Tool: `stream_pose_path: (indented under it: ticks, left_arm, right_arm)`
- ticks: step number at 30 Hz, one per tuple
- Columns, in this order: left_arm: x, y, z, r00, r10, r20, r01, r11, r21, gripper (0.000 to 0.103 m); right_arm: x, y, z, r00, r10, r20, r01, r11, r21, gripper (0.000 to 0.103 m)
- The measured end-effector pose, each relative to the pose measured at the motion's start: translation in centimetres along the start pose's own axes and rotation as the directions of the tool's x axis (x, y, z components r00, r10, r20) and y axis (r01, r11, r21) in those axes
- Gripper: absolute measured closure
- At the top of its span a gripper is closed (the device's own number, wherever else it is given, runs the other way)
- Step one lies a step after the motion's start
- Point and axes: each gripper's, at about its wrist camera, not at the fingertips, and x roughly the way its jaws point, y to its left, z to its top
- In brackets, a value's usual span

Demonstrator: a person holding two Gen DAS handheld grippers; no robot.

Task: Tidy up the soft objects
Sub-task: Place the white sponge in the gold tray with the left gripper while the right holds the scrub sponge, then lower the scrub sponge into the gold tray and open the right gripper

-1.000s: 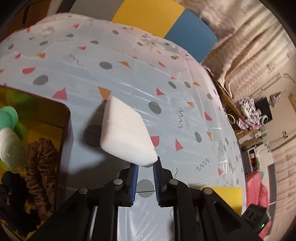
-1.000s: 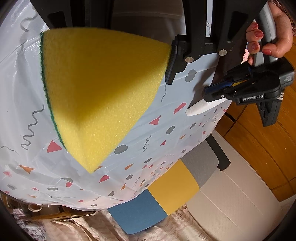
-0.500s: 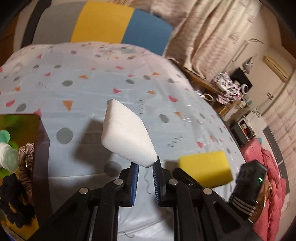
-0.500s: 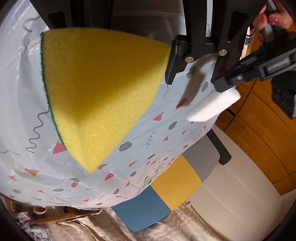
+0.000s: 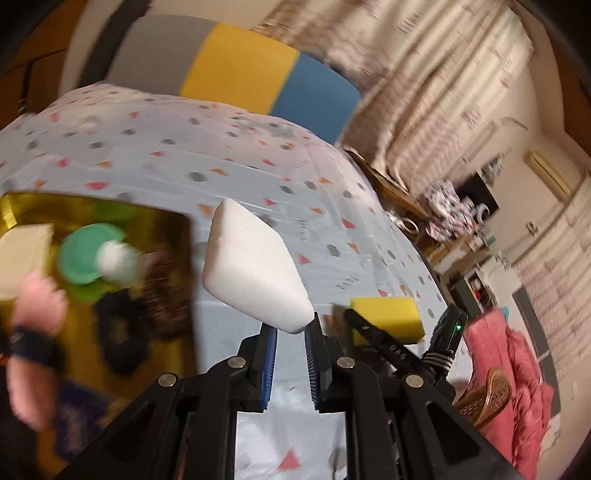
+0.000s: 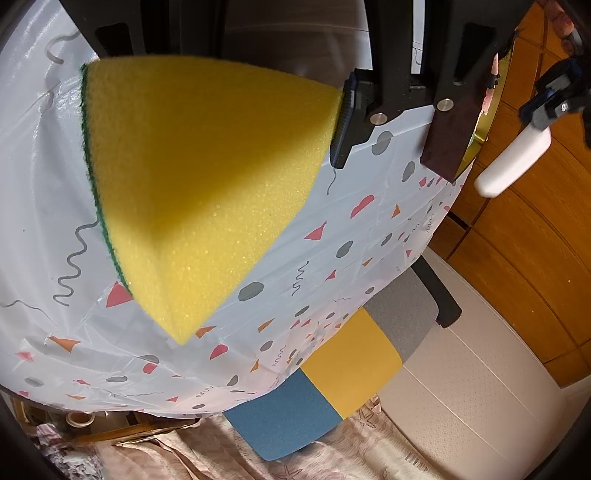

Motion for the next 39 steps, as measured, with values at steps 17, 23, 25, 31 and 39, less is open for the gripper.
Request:
stream_pose_path:
  ticks: [17, 23, 25, 31, 39]
  left_arm:
    - [-3.2, 10.2, -2.3, 0.995, 0.067, -0.071, -0.084, 0.957, -0.277, 0.056]
    - [-4.9, 8.6, -4.2, 0.993, 0.101, -0.057, -0.109, 0.984, -0.143, 0.056]
    - [-5.9, 8.0, -4.8, 0.993, 0.116, -0.021, -0.117, 0.989, -0.089, 0.056]
    - [-7.7, 8.0, -5.3, 0.991, 0.123, 0.051, -0.119, 0.991, -0.060, 0.056]
    - [-8.4, 8.4, -5.6, 0.990, 0.112, 0.090, -0.107, 0.992, -0.061, 0.056]
  right_arm:
    - [0.0, -0.1, 0.1, 1.000, -0.011, -0.003, 0.011, 1.000, -0.006, 0.065]
    - [0.0, 0.0, 0.1, 1.000, -0.026, -0.005, 0.026, 1.000, -0.013, 0.065]
    - [0.0, 0.2, 0.1, 0.999, -0.037, -0.007, 0.037, 0.999, -0.018, 0.065]
    - [-0.8, 1.8, 0.1, 0.997, -0.083, -0.008, 0.082, 0.991, -0.108, 0.064]
    - [-3.2, 5.8, -0.7, 0.997, -0.074, -0.020, 0.066, 0.962, -0.264, 0.065]
